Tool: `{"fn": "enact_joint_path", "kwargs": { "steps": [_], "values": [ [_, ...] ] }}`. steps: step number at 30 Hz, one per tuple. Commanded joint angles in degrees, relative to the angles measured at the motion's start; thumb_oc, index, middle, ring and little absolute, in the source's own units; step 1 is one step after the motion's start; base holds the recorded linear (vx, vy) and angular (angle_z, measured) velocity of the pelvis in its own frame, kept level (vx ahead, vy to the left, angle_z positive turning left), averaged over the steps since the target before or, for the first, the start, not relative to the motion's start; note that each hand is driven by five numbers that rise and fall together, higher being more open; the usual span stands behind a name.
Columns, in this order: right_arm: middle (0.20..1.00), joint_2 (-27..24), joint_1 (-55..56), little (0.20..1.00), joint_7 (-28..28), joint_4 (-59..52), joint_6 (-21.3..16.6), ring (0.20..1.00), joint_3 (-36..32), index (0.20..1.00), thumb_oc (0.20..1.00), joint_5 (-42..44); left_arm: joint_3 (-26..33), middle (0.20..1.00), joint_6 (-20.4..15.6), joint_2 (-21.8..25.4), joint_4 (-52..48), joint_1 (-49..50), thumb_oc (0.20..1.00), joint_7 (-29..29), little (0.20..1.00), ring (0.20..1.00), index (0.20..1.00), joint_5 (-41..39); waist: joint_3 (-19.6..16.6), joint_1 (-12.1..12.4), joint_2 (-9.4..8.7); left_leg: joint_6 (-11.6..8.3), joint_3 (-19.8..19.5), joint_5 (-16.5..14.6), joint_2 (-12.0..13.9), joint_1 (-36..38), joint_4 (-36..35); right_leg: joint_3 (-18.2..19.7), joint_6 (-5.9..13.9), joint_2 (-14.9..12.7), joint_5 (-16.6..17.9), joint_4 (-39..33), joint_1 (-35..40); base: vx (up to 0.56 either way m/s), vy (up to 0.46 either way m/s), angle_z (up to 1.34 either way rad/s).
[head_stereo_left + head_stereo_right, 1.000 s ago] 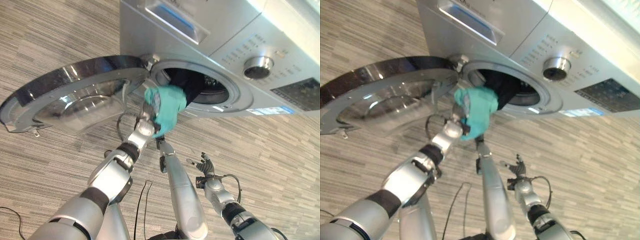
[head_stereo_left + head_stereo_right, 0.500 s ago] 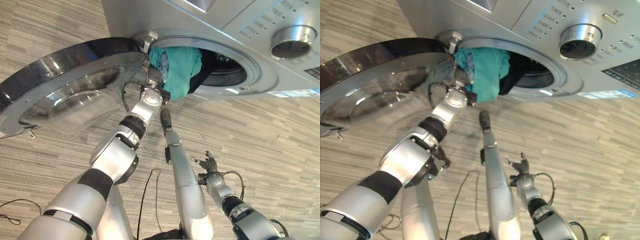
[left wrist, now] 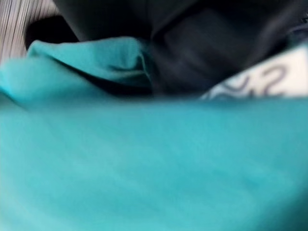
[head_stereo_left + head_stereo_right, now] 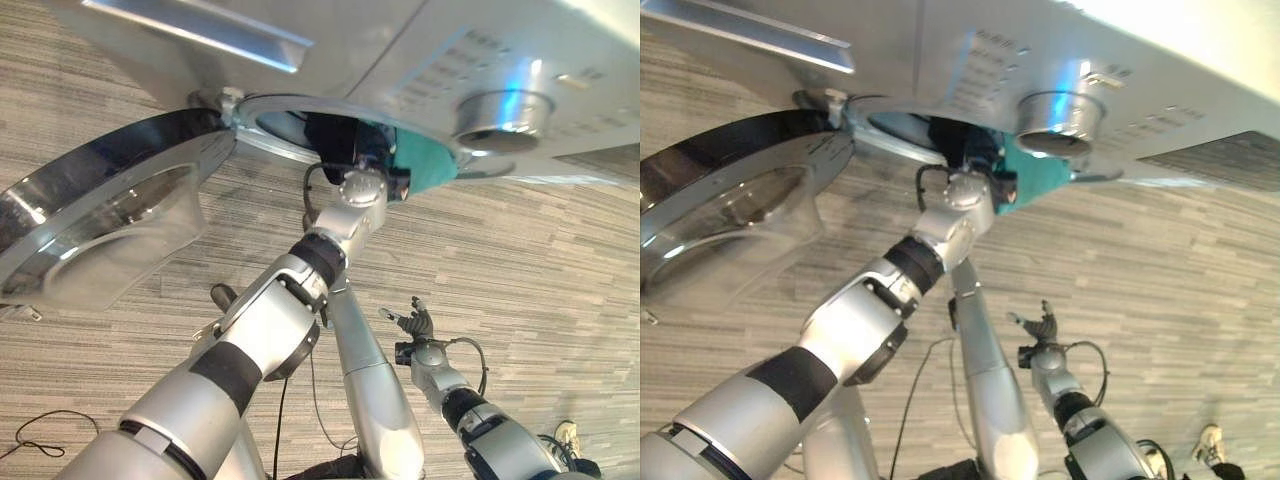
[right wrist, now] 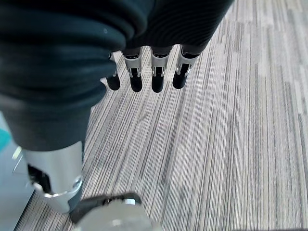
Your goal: Grab the laundry basket,head to the washer,open it,put in the laundry and shut it.
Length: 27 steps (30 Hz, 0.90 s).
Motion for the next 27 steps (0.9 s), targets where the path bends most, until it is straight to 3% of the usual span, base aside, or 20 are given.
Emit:
{"fn": "enact_joint_path", "kwargs": {
  "steps": [1,4,5,6,7,10,12,14,15,16,20,22,27],
  "values": [
    [1.000,-1.9,2.6,1.000,-1.6,0.9,0.0,1.000,1.0,1.000,1.000,1.9,4.4,0.200,-9.7,-0.7,-5.4,-11.1,0.200,1.5,0.200,0.200,0.200,-10.3,-3.1,-0.7,0.66,-2.44,-8.9,6.9,2.4,-0.4,-10.3,-4.8,0.53,1.5,-7.8,3.7,-3.1,0.05,-0.040,-0.03],
    [1.000,-2.6,4.8,1.000,-0.9,0.7,-0.9,1.000,0.4,1.000,1.000,1.8,3.5,0.200,-9.5,6.1,-7.2,-12.9,0.200,3.4,0.200,0.200,0.200,-8.0,-3.6,-0.8,0.85,-3.31,-8.8,7.6,2.8,-0.2,-11.0,-5.6,0.59,1.5,-7.4,2.8,-2.8,0.05,-0.065,-0.08],
    [1.000,-3.0,5.7,1.000,-0.7,0.4,-1.3,1.000,0.4,1.000,1.000,1.7,3.6,0.520,-8.9,8.1,-6.2,-12.5,0.520,3.4,0.520,0.520,0.520,-7.4,-3.7,-0.8,0.89,-3.52,-8.9,7.9,2.9,0.0,-11.5,-5.9,0.61,1.4,-7.3,2.6,-2.7,0.02,-0.051,-0.05],
    [1.000,-3.4,6.2,1.000,-0.2,0.2,-1.5,1.000,0.2,1.000,1.000,1.5,3.6,0.608,-8.4,10.1,-4.5,-12.3,0.608,3.1,0.608,0.608,0.608,-7.2,-3.7,-0.8,0.91,-3.76,-8.9,8.1,3.0,0.1,-11.8,-6.1,0.57,1.3,-7.2,2.3,-2.4,0.02,-0.046,-0.05],
    [1.000,-3.6,6.3,1.000,0.1,0.5,-1.6,1.000,0.0,1.000,1.000,1.6,2.4,1.000,-7.2,11.8,-2.7,-12.5,1.000,2.4,1.000,1.000,1.000,-5.9,-3.8,-0.9,0.92,-3.91,-9.1,8.3,3.0,0.2,-12.1,-6.4,0.54,1.2,-7.2,2.2,-2.3,0.01,-0.043,0.00],
    [1.000,-5.0,5.4,1.000,0.8,0.9,-1.9,1.000,-0.7,1.000,1.000,2.2,-3.5,1.000,0.2,16.3,6.0,-11.8,1.000,-3.2,1.000,1.000,1.000,1.4,-3.9,-0.7,1.27,-4.25,-9.7,9.3,2.8,0.1,-12.9,-7.3,0.41,0.7,-7.0,2.0,-1.6,0.00,-0.040,0.12],
    [1.000,-6.1,4.3,1.000,1.4,1.5,-1.1,1.000,-0.5,1.000,1.000,1.9,-9.0,1.000,4.6,16.7,11.4,-10.4,1.000,-9.1,1.000,1.000,1.000,6.5,-3.8,-0.8,1.23,-4.22,-9.9,9.9,2.8,0.0,-13.5,-7.8,0.36,0.5,-6.9,2.0,-1.2,-0.01,0.001,0.20],
    [1.000,-6.9,3.4,1.000,2.9,1.8,-0.4,1.000,-0.5,1.000,1.000,2.5,-15.3,1.000,9.0,16.5,15.4,-9.5,1.000,-13.7,1.000,1.000,1.000,16.0,-3.8,-0.7,1.04,-4.16,-10.4,10.2,2.8,-0.1,-13.6,-8.3,0.24,0.2,-6.6,1.7,-0.8,-0.01,-0.004,0.19],
    [1.000,-7.5,2.3,1.000,4.4,1.8,-0.2,1.000,0.1,1.000,1.000,2.8,-20.9,1.000,12.3,16.9,19.2,-10.1,1.000,-16.5,1.000,1.000,1.000,27.3,-3.9,-0.8,0.75,-4.16,-10.7,10.5,2.8,-0.4,-13.6,-8.8,0.17,0.0,-6.3,1.5,-0.6,-0.01,-0.012,0.18],
    [1.000,-7.4,2.3,1.000,4.4,1.9,-0.2,1.000,0.1,1.000,1.000,2.8,-20.9,1.000,12.3,16.9,19.2,-10.1,1.000,-16.5,1.000,1.000,1.000,27.4,-3.8,-0.8,0.72,-4.17,-10.8,10.5,2.8,-0.4,-13.6,-8.8,0.17,0.0,-6.4,1.5,-0.6,-0.01,-0.014,0.15],
    [1.000,-8.3,1.8,1.000,7.0,-3.4,-1.2,1.000,2.4,1.000,1.000,3.5,-30.6,1.000,15.2,15.4,19.7,-10.6,1.000,-17.3,1.000,1.000,1.000,48.4,-3.5,-0.2,0.34,-4.14,-11.7,11.0,2.2,-1.1,-13.9,-9.7,0.06,-0.9,-6.0,1.3,-0.5,0.00,0.001,0.09],
    [1.000,-9.3,2.4,1.000,7.0,-6.8,-1.8,1.000,1.9,1.000,1.000,4.0,-33.9,1.000,15.2,14.5,16.1,-10.6,1.000,-15.4,1.000,1.000,1.000,55.1,-3.1,0.7,1.03,-4.00,-12.0,11.0,1.5,-1.3,-14.1,-10.2,0.12,-1.4,-6.5,1.8,-0.3,0.02,0.020,0.14],
    [1.000,-9.8,2.3,1.000,4.6,-9.3,-2.9,1.000,-1.5,1.000,1.000,5.8,-32.1,1.000,14.2,12.0,5.2,-4.4,1.000,-9.2,1.000,1.000,1.000,57.8,-1.5,3.7,3.53,-3.61,-12.8,11.2,0.1,-1.0,-15.3,-10.8,0.44,-2.8,-7.5,2.3,0.6,0.01,0.025,0.21]
  ]
}}
